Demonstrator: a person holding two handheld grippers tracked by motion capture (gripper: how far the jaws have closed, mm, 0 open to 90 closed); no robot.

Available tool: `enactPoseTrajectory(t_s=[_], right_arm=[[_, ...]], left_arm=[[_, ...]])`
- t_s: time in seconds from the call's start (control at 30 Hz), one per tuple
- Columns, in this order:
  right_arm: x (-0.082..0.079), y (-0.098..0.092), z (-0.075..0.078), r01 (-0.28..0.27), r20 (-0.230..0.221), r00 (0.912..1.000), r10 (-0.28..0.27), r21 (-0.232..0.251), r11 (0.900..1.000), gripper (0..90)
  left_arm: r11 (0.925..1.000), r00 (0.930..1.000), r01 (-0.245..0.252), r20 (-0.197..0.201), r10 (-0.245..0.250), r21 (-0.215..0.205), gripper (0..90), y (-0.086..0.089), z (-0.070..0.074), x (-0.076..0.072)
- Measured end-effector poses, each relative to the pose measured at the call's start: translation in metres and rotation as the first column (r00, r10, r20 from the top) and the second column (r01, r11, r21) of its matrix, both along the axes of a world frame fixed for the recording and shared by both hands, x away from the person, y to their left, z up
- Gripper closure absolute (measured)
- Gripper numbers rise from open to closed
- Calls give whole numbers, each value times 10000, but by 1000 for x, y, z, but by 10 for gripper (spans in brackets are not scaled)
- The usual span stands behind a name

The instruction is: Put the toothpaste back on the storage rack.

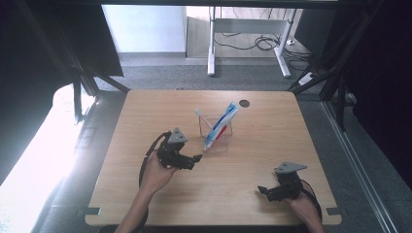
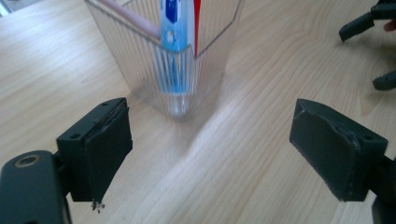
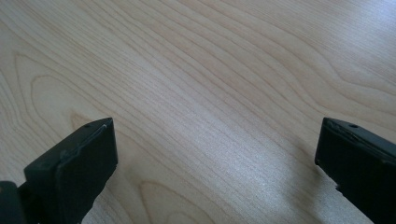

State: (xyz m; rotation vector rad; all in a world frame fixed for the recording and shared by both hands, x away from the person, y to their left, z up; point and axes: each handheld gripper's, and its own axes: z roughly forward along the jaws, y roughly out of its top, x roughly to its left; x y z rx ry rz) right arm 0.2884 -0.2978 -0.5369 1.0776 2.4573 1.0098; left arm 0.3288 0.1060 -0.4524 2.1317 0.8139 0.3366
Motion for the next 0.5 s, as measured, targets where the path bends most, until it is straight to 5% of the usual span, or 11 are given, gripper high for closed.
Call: enactPoseTrajectory(t_s=[0.5], right_arm=[[-1, 2, 0, -29, 127, 9999, 29, -4, 10000, 0]], left_arm=[[9976, 9979, -579, -300, 568, -379, 131, 35, -33, -34]])
